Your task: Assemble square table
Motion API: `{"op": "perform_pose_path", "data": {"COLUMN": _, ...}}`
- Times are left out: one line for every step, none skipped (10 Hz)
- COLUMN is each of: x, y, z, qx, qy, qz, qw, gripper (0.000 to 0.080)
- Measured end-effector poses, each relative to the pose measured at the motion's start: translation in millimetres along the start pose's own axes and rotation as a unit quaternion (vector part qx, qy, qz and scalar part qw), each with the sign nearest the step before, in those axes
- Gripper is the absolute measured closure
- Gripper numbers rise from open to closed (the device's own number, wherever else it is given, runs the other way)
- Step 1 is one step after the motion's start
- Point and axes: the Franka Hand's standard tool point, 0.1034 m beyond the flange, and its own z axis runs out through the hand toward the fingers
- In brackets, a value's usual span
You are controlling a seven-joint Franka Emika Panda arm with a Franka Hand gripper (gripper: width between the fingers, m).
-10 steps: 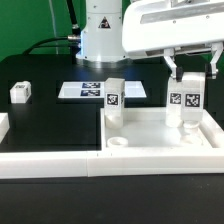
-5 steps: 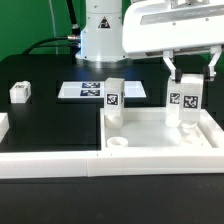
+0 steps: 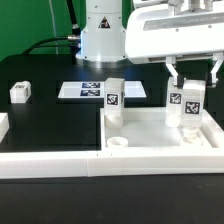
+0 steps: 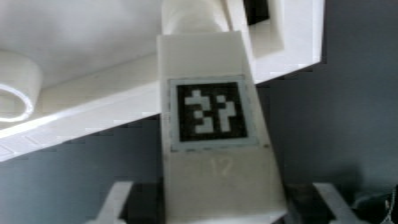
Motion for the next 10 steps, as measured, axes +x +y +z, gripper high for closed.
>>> {"op": "perform_pose_path", "data": {"x": 1.6, "y": 1.0, "z": 2.5, "qx": -0.002, "qy": 0.001, "qz": 0.0, "qw": 1.0, "gripper": 0.0505}}
{"op": "perform_pose_path", "data": {"x": 4.3, "y": 0.2, "z": 4.9, "qx": -0.002, "qy": 0.004, "qz": -0.001, "qw": 1.0, "gripper": 0.0505}}
{"op": "perform_pose_path", "data": {"x": 5.9, "y": 0.6, "z": 7.8, "qx": -0.003, "qy": 0.006, "qz": -0.001, "qw": 1.0, "gripper": 0.0505}}
{"op": "perform_pose_path", "data": {"x": 5.4, "y": 2.0, "z": 11.2, "qx": -0.005, "qy": 0.005, "qz": -0.001, "qw": 1.0, "gripper": 0.0505}}
{"op": "perform_pose_path", "data": {"x": 4.9, "y": 1.6, "z": 13.2, "qx": -0.006, "qy": 0.007, "qz": -0.003, "qw": 1.0, "gripper": 0.0505}}
{"op": "perform_pose_path", "data": {"x": 1.1, "y": -0.6, "z": 15.0, "qx": -0.006, "qy": 0.005, "qz": -0.004, "qw": 1.0, "gripper": 0.0505}}
{"op": "perform_pose_path", "data": {"x": -0.8, "y": -3.5, "z": 15.8, "qx": -0.006, "qy": 0.012, "qz": -0.008, "qw": 1.0, "gripper": 0.0505}}
{"op": "perform_pose_path", "data": {"x": -1.0, "y": -6.3, "z": 16.0, "qx": -0.006, "qy": 0.026, "qz": -0.014, "qw": 1.0, "gripper": 0.0505}}
{"op": "perform_pose_path", "data": {"x": -2.2, "y": -9.7, "z": 15.8, "qx": -0.005, "qy": 0.036, "qz": -0.018, "qw": 0.999, "gripper": 0.0505}}
{"op": "perform_pose_path", "data": {"x": -3.4, "y": -13.3, "z": 15.4, "qx": -0.005, "qy": 0.049, "qz": -0.023, "qw": 0.999, "gripper": 0.0505}}
